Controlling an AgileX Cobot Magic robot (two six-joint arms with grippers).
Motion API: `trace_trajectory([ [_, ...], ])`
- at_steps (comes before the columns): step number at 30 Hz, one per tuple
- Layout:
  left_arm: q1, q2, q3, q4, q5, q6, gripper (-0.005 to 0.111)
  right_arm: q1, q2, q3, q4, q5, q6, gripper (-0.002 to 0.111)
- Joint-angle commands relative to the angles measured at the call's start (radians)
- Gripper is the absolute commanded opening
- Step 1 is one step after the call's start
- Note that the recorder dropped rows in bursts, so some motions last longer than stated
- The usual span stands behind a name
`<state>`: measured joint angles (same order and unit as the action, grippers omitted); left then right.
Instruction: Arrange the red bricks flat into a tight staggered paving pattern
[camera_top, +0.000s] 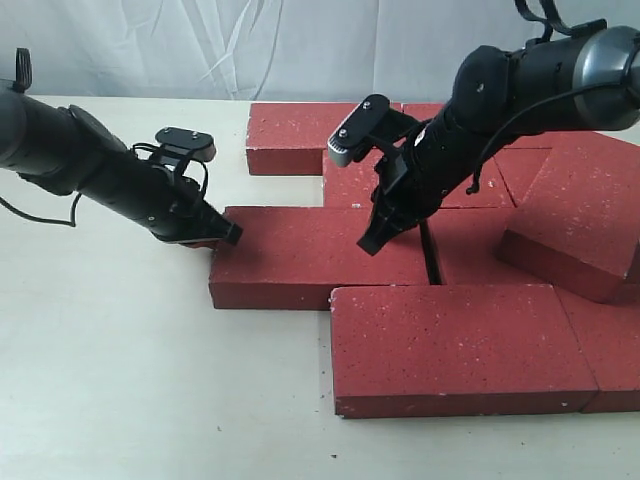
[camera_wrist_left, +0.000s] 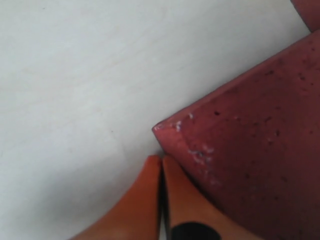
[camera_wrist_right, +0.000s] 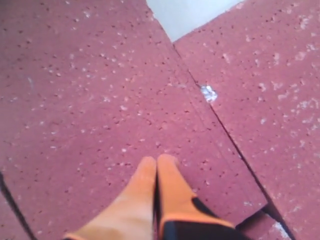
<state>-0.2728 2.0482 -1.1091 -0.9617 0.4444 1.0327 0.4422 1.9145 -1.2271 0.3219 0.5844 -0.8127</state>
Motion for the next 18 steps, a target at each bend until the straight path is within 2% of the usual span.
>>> trace_trajectory([
  [1, -0.05, 0.025, -0.016, -0.04, 0.0, -0.002, 0.0, -0.023, 0.015, 0.006, -0.095, -0.068, 0.107, -0.001],
  [12, -0.057, 0.025, -0.016, 0.024, 0.046, -0.004, 0.0, -0.034, 0.077, 0.006, -0.229, -0.12, 0.184, -0.001],
  [18, -0.057, 0.022, -0.016, 0.046, 0.131, -0.004, 0.0, -0.034, 0.07, 0.006, -0.244, -0.161, 0.232, -0.001],
])
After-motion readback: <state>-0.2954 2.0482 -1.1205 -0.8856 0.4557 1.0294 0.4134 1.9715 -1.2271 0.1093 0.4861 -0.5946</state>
